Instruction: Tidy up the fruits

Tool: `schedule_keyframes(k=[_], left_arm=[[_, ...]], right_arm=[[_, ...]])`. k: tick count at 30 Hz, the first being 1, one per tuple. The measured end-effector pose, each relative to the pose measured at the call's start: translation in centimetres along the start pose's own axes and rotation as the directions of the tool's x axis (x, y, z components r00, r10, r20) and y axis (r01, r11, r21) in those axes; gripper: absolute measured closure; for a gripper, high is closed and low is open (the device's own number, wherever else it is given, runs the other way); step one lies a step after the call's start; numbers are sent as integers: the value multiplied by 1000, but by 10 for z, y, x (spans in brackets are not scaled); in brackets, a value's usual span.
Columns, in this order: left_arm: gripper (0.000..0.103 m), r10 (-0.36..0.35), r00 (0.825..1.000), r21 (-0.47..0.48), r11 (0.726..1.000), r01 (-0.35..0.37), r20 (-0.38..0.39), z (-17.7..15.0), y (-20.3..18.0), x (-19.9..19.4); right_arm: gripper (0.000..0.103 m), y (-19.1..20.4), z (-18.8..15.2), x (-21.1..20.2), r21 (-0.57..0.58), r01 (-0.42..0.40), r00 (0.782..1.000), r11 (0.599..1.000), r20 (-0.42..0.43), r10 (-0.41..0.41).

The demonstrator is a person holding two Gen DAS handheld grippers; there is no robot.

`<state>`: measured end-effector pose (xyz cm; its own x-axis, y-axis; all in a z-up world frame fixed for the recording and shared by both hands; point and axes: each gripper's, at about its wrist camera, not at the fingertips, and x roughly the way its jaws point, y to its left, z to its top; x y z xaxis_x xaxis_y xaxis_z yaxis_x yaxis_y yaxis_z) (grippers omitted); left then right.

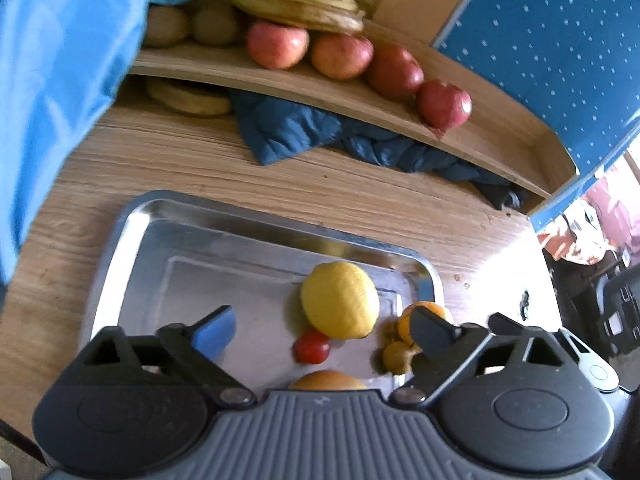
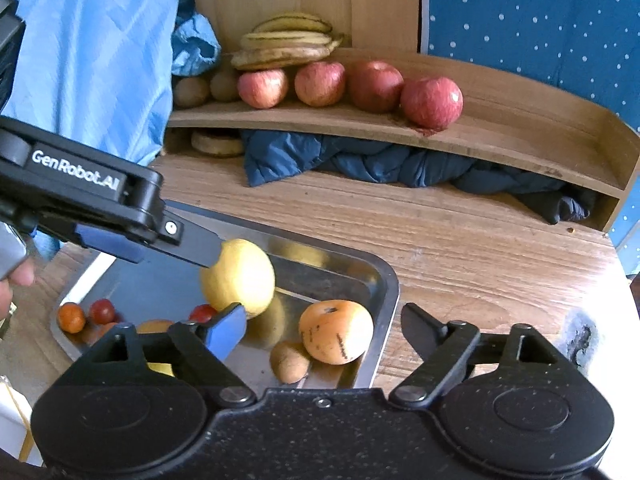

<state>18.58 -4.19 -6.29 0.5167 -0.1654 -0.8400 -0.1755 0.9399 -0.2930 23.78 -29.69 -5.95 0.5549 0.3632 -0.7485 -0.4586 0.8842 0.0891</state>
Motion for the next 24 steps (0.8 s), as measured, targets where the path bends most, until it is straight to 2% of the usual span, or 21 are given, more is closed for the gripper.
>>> schedule_keyframes(k=[3,8,18,24], left_arm=[[1,24,999,-18,1000,-24,24,-4,8,-13],[1,62,997,-39,997,-60,52,-13,22,-32],[1,62,992,14,998,-64,109,-33,39,-51],[1,78,992,64,994,-85,104,-55,53,-65]], right_arm=[[7,4,-1,-9,5,-2,1000,1000,11,2],[1,14,-1,-23,1,-4,999,1000,42,4],[1,33,-3,-44,7,18,997,1000,72,-18],[1,50,-16,-60,42,61,993,997,94,-65]])
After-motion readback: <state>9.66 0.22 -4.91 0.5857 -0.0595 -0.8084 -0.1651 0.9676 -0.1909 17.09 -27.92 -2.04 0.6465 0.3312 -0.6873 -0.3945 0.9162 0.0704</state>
